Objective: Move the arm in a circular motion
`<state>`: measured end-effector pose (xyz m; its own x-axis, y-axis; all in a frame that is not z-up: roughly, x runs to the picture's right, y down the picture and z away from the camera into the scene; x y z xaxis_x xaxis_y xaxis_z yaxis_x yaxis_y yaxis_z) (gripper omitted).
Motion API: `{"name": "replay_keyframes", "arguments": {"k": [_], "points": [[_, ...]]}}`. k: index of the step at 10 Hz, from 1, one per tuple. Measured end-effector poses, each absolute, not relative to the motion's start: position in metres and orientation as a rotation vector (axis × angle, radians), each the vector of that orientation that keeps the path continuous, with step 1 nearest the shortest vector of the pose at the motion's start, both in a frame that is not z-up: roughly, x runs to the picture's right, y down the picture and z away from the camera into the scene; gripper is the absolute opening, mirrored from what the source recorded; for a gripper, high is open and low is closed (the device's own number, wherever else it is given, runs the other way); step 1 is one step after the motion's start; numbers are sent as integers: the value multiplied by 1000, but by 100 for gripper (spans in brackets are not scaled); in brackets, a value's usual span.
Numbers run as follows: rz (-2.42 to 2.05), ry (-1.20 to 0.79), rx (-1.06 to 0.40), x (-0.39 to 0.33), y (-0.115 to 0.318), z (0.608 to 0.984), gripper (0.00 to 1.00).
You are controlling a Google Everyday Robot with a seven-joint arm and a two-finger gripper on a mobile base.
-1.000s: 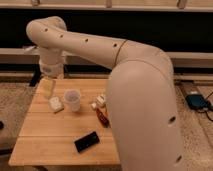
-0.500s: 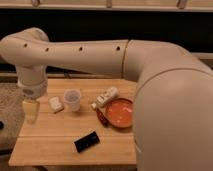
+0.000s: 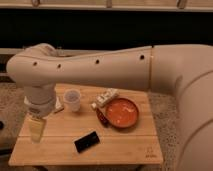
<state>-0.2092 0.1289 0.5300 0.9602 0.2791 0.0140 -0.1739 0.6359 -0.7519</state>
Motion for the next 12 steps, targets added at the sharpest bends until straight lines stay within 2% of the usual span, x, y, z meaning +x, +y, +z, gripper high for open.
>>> {"name": "replay_keyframes", "arguments": {"k": [7, 12], "points": [[689, 52, -807, -12, 106, 580, 80], [905, 151, -772, 73, 64, 632, 80]]}}
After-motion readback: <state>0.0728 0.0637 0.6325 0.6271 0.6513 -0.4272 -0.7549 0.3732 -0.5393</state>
